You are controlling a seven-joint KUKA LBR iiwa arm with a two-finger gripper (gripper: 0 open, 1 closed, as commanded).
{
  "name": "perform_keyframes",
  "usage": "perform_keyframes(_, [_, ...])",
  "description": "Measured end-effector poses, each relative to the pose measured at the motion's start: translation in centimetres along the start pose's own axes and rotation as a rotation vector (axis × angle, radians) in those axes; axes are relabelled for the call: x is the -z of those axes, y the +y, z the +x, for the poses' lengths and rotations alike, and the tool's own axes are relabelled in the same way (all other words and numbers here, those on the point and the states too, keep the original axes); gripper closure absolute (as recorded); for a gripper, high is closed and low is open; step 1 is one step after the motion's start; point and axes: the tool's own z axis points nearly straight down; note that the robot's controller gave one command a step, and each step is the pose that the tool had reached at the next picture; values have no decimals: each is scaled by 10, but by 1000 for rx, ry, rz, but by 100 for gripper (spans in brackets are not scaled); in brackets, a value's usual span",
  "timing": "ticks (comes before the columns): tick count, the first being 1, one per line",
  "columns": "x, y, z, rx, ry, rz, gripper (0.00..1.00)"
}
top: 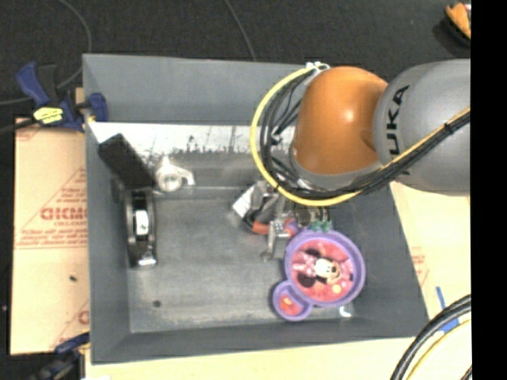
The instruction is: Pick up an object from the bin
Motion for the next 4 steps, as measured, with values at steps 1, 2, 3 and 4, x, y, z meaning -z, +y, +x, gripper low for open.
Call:
perform_keyframes(1, [4,0,-1,-1,-7,-1,0])
perform_keyframes(2, [-87,-54,-55,139,-12,1,0])
perform_keyframes(3, [-55,-76,-56,-19,-9,-2,0])
perform_keyframes(4, [-84,-80,-93,363,-20,5,0])
